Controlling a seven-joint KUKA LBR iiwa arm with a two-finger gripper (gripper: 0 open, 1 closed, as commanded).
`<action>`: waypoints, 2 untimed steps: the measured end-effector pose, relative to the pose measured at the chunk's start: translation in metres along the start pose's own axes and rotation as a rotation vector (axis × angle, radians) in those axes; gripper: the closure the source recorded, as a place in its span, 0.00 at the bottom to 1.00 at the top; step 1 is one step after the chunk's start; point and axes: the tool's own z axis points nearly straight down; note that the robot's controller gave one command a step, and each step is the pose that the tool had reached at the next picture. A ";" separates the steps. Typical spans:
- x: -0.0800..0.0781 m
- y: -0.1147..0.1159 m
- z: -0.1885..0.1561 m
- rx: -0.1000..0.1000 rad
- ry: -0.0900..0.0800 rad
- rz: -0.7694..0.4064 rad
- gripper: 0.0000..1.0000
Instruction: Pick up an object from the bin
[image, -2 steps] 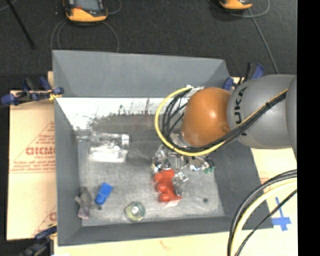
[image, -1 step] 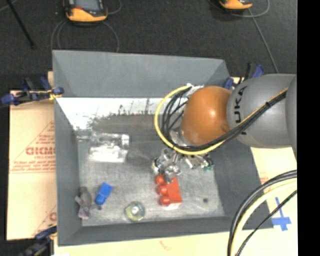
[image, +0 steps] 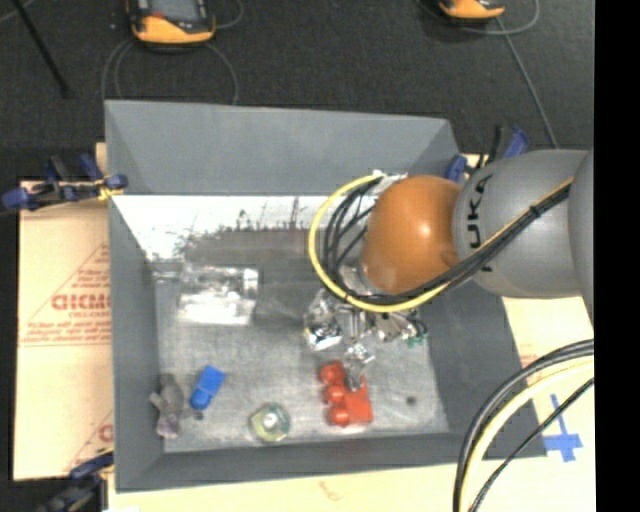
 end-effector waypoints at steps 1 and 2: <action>-0.004 0.002 -0.040 -0.003 0.011 0.057 0.00; -0.042 -0.001 0.003 -0.006 0.014 0.088 0.00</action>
Offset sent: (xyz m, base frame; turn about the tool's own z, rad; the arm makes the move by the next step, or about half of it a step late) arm -0.0003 0.0037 0.0369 0.0571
